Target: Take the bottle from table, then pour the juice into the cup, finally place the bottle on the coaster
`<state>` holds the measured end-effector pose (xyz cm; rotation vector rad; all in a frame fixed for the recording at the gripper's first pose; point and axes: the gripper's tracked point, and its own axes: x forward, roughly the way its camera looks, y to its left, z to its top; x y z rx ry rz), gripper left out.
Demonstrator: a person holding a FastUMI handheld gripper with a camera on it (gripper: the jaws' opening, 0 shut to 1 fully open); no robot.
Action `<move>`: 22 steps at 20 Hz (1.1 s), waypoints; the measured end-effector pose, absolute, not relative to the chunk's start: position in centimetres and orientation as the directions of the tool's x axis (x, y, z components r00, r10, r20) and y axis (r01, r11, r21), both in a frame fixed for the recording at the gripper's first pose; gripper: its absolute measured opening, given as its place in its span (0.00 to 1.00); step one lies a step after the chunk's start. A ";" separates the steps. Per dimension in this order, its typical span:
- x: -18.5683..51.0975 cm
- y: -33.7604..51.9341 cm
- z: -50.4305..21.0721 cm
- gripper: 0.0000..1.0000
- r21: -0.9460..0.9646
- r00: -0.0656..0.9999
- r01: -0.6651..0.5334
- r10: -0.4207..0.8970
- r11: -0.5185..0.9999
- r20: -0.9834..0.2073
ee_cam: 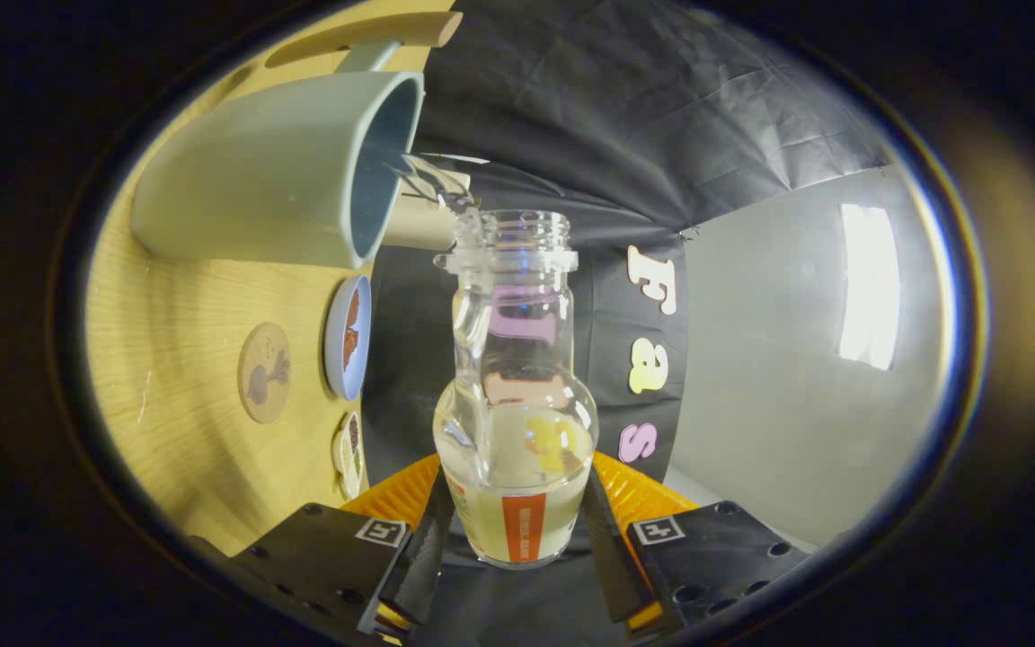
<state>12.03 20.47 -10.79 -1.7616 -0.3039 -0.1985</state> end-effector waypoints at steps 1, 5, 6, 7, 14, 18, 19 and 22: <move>12.1 20.5 -10.7 0.76 -0.931 0.950 0.312 0.096 -0.190 0.299; 11.9 20.8 -10.3 0.76 -0.926 0.946 0.320 0.112 -0.200 0.303; 12.0 20.9 -10.4 0.76 -0.926 0.947 0.319 0.116 -0.202 0.301; 12.0 20.9 -10.4 0.76 -0.926 0.947 0.318 0.117 -0.203 0.300; 11.7 20.8 -9.4 0.76 -0.915 0.941 0.336 0.127 -0.223 0.314; 11.4 21.4 -9.3 0.76 -0.906 0.937 0.345 0.152 -0.247 0.315; 11.3 21.6 -9.5 0.76 -0.904 0.936 0.346 0.154 -0.252 0.315; 11.2 21.6 -9.5 0.76 -0.903 0.936 0.346 0.158 -0.254 0.314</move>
